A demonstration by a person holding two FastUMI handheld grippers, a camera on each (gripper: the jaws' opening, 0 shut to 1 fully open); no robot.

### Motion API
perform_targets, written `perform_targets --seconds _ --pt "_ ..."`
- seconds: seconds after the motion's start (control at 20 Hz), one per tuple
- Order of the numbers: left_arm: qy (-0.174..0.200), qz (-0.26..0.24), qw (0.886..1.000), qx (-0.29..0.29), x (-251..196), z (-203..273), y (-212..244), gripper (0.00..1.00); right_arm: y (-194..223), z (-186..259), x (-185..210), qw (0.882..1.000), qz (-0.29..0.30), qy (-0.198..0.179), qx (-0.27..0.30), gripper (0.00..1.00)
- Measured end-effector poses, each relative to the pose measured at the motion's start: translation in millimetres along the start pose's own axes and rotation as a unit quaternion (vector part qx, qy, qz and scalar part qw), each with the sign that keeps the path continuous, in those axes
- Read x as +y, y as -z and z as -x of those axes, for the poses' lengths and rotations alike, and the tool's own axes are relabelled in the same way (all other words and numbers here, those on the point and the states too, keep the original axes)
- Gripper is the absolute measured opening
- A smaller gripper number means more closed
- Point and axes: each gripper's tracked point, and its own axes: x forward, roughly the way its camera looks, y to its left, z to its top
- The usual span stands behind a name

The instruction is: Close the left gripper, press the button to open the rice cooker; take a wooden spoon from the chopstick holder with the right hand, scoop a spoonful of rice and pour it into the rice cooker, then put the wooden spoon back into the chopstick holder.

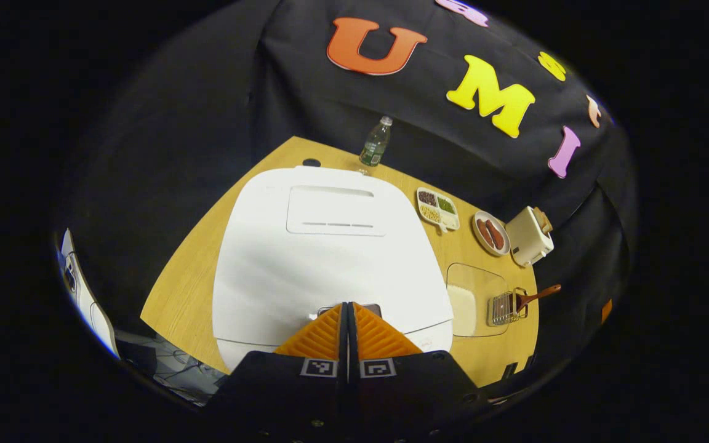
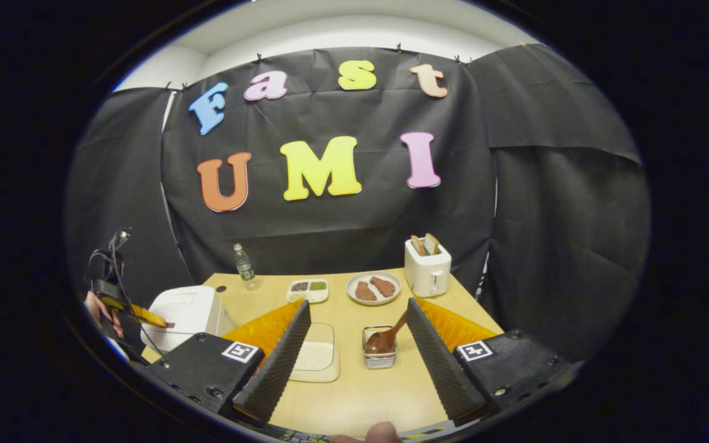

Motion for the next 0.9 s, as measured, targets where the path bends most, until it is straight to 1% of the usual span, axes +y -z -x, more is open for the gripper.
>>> perform_targets --seconds 0.15,0.25,0.35,0.45,0.5,0.65,0.7,0.75,0.9 --pt "0.002 -0.010 0.996 -0.085 -6.6 21.0 -37.7 0.00 -4.5 6.0 -4.1 1.000 -0.002 0.001 0.001 1.00" --pt "-0.001 -0.020 0.989 -0.144 -12.0 37.8 -68.3 0.00 -6.4 10.6 -5.1 1.000 0.002 0.000 0.000 1.00" --pt "-0.008 -0.039 0.979 -0.198 -15.4 48.8 -96.8 0.01 -10.9 17.2 -4.8 1.000 0.003 -0.003 -0.006 0.99" --pt "-0.012 -0.044 0.969 -0.241 -19.1 63.7 -123.7 0.01 -10.1 19.6 -5.2 1.000 0.004 -0.006 -0.008 1.00" --pt "-0.012 -0.044 0.966 -0.253 -23.4 69.9 -130.8 0.01 -9.4 20.0 -5.6 1.000 0.004 -0.007 -0.006 1.00" --pt "-0.001 -0.043 0.956 -0.290 -38.3 96.1 -138.5 0.02 -13.3 22.5 -10.7 1.000 0.003 -0.007 -0.010 1.00" --pt "0.001 -0.047 0.952 -0.301 -42.9 103.4 -140.3 0.06 -14.0 22.9 -11.4 1.000 0.003 -0.008 -0.012 1.00" --pt "0.001 -0.054 0.948 -0.314 -46.5 112.7 -141.0 0.08 -12.8 22.7 -11.8 1.000 0.002 -0.009 -0.012 1.00" --pt "0.011 -0.066 0.941 -0.332 -68.5 134.0 -126.7 0.35 -7.6 19.0 -11.3 1.000 -0.005 -0.014 -0.007 0.99"
